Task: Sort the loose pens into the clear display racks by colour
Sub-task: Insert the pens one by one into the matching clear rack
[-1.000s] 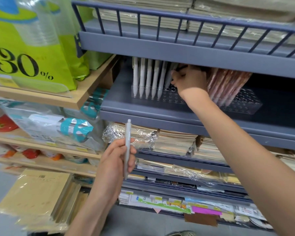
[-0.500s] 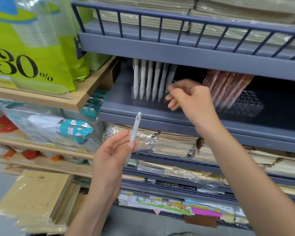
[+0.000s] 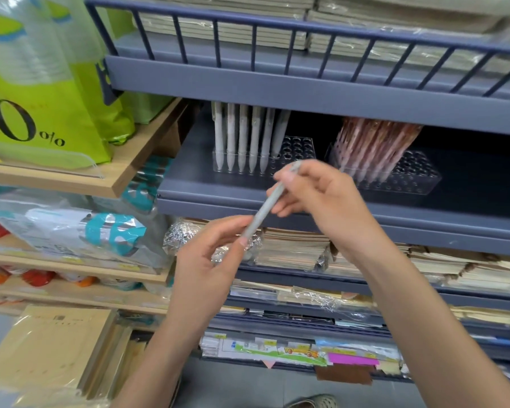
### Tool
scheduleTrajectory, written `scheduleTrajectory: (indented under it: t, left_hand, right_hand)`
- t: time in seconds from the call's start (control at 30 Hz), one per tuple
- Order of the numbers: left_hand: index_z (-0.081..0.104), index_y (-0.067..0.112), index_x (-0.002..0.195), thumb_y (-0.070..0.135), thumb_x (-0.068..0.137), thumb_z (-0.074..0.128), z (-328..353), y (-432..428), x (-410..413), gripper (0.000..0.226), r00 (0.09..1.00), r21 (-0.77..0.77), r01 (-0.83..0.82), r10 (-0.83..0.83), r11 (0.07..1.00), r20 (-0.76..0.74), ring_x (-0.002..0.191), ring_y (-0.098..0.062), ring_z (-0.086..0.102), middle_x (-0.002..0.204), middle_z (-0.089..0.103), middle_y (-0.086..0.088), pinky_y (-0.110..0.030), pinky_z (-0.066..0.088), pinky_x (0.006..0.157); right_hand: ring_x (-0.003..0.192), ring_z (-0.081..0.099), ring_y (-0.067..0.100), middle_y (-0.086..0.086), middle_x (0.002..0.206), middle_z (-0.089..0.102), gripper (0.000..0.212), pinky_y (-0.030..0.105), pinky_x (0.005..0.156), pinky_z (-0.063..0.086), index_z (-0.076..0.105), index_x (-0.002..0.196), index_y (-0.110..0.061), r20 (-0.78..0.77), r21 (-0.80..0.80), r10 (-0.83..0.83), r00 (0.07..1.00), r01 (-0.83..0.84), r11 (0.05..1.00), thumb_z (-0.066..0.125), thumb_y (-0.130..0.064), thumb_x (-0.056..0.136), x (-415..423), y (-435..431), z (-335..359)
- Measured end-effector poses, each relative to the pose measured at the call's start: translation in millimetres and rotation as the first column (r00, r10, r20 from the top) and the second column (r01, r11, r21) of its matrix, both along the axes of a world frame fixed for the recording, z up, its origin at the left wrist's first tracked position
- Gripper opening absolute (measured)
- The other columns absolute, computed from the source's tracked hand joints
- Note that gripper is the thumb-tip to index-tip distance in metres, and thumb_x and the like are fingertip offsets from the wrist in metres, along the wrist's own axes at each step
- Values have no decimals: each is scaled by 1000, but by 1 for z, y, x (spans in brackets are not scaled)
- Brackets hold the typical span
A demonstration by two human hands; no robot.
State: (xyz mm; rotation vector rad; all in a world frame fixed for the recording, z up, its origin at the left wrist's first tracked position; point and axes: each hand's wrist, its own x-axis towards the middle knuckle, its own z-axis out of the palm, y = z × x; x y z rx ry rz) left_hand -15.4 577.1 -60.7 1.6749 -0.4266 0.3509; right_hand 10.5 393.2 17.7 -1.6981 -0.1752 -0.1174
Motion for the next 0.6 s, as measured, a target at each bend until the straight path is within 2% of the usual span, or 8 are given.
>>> scheduleTrajectory:
  t: [0.1,0.2,0.3,0.33,0.37,0.43,0.5,0.6]
  left_hand:
    - [67,18,119,9,95,57,-2,7,18,27,959,280,-182,107,943,261,121,-7,58,121,66,11,-24,41,105]
    - [66,10,125,23,98,52,-9,10,47,32,902,503,-355,147,788,406,134,-20,48,132,61,-3,-41,28,117]
    - [60,10,134,34,101,43,-24,11,68,44,884,655,-432,147,620,444,137,-28,45,141,57,-10,-46,18,121]
    - [59,10,136,35,101,43,-30,11,71,45,871,668,-455,136,589,473,137,-28,45,142,56,-11,-44,17,120]
    - [58,11,137,35,101,45,-35,12,74,45,855,661,-476,129,579,503,136,-28,46,143,55,-11,-43,16,120]
    - [58,12,136,35,101,46,-41,11,79,44,825,622,-512,138,593,547,135,-27,46,142,55,-10,-41,16,120]
    - [58,12,134,35,100,46,-44,9,81,43,803,586,-538,157,606,575,134,-27,46,141,56,-9,-42,17,119]
    - [59,12,133,34,100,46,-47,6,84,42,777,556,-565,168,610,606,134,-28,47,140,56,-9,-43,18,119]
  right_hand:
    - [74,73,24,16,91,71,14,28,66,60,53,101,-12,102,27,-185,977,184,983,43,-21,103,7,-9,11]
    - [76,73,15,8,88,68,14,29,68,59,49,94,-21,290,-57,-362,886,393,918,39,-20,104,16,-16,20]
    - [68,64,-8,-19,60,54,31,3,63,42,45,68,-22,431,-179,-479,765,592,786,40,-10,96,23,-16,24]
    - [63,61,-6,-22,55,46,36,3,57,36,41,60,-22,460,-238,-484,744,629,740,40,-7,92,24,-16,26]
    - [56,56,0,-21,54,39,38,11,52,32,35,54,-22,476,-295,-481,736,649,701,39,-6,88,26,-17,26]
    - [52,48,11,-7,53,45,32,26,57,31,39,52,-16,453,-393,-455,767,630,670,37,-10,84,32,-19,28]
    - [70,57,26,4,75,64,25,32,69,41,58,75,-11,407,-465,-413,815,574,674,37,-16,88,42,-18,25]
    - [87,64,29,9,89,70,23,41,84,50,55,91,-14,373,-448,-378,847,522,726,41,-29,100,58,-16,20]
